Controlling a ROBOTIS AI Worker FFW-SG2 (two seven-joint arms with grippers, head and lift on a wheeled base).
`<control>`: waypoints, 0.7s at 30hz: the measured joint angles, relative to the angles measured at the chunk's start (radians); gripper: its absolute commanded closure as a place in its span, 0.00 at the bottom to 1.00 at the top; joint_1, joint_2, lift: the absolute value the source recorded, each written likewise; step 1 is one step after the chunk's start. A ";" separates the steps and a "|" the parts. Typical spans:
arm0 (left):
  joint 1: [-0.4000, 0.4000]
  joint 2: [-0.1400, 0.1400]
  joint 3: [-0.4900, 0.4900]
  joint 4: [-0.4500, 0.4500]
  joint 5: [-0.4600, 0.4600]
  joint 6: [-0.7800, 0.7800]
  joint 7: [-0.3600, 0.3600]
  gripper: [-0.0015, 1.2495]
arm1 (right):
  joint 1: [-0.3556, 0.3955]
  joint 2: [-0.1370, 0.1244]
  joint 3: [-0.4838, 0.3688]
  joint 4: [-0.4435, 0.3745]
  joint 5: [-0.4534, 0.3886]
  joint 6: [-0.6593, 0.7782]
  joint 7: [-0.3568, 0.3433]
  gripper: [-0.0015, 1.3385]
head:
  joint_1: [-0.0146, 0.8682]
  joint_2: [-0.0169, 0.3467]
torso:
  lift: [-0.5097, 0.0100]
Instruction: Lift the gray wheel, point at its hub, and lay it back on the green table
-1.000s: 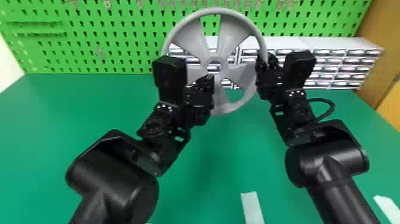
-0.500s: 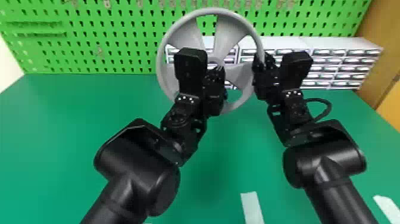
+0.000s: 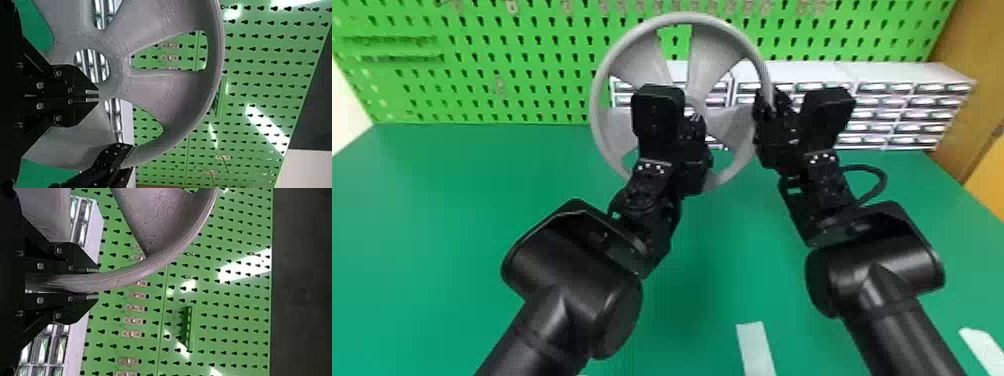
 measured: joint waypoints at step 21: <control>0.011 -0.008 0.033 0.002 -0.034 -0.002 0.006 0.95 | 0.004 -0.001 0.006 0.000 -0.013 -0.006 0.000 0.97 | 0.80 0.18 | 0.80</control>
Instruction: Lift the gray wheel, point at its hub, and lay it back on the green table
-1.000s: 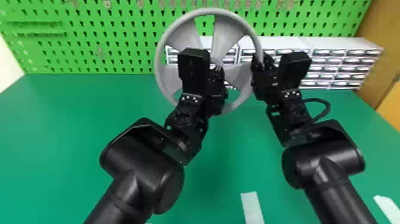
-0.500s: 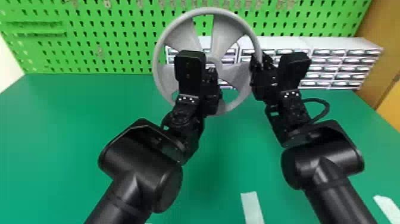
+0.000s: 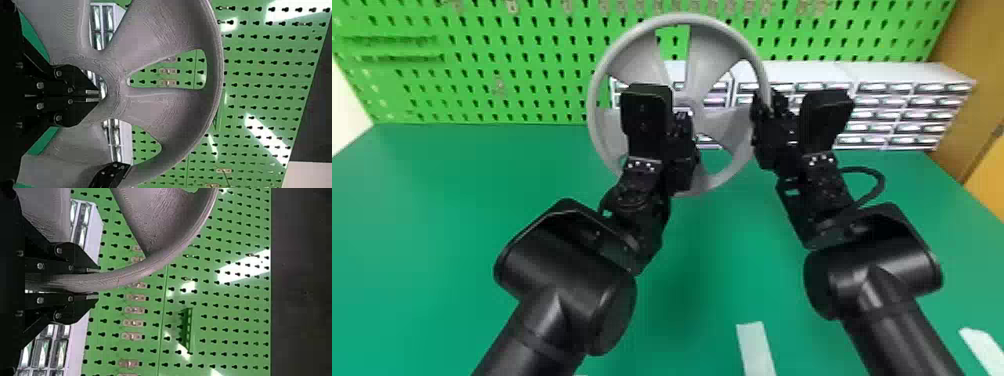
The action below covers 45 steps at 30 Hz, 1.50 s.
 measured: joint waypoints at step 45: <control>-0.003 0.000 -0.006 0.012 -0.017 -0.029 -0.001 0.95 | -0.001 0.002 -0.007 0.000 0.001 -0.001 0.000 0.97 | 0.80 0.18 | 0.80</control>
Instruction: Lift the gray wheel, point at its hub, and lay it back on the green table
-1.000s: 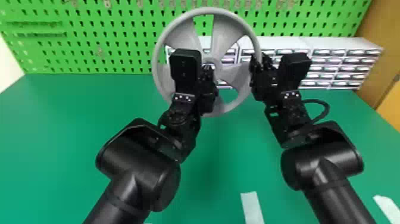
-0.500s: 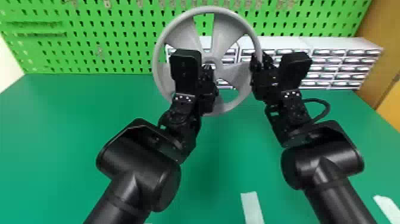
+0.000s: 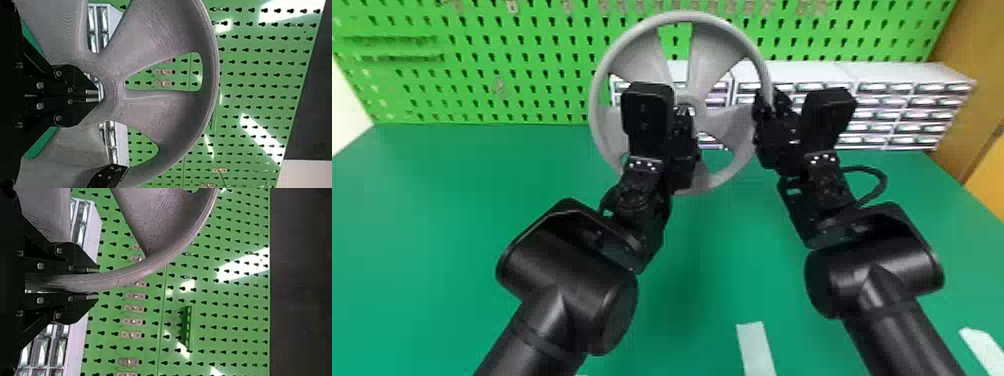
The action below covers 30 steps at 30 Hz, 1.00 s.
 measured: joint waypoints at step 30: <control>0.161 0.099 0.135 -0.301 0.064 0.106 -0.003 0.95 | 0.012 0.009 -0.068 -0.005 0.009 0.000 0.000 0.97 | 0.80 0.18 | 0.80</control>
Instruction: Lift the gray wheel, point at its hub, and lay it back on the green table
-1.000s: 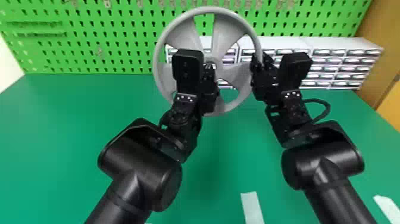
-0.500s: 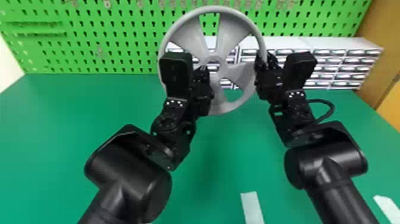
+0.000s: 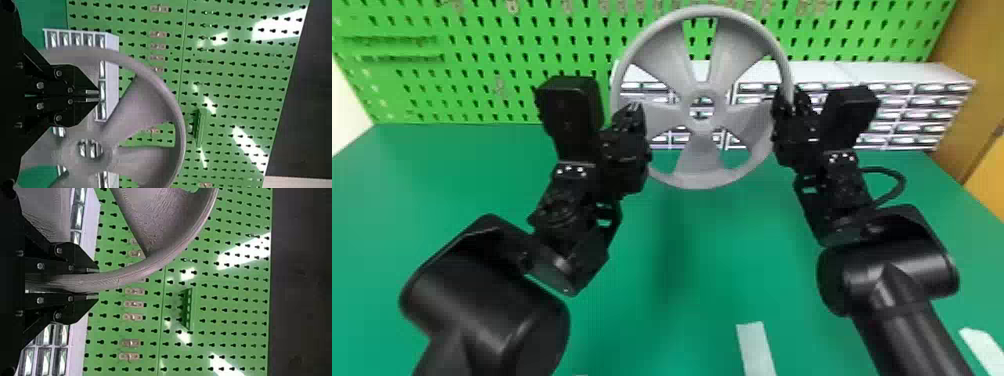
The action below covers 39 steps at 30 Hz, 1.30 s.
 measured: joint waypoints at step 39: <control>0.170 -0.025 0.222 -0.069 -0.129 0.060 -0.099 0.95 | 0.025 0.007 -0.038 -0.017 0.016 0.006 0.000 0.97 | 0.80 0.18 | 0.80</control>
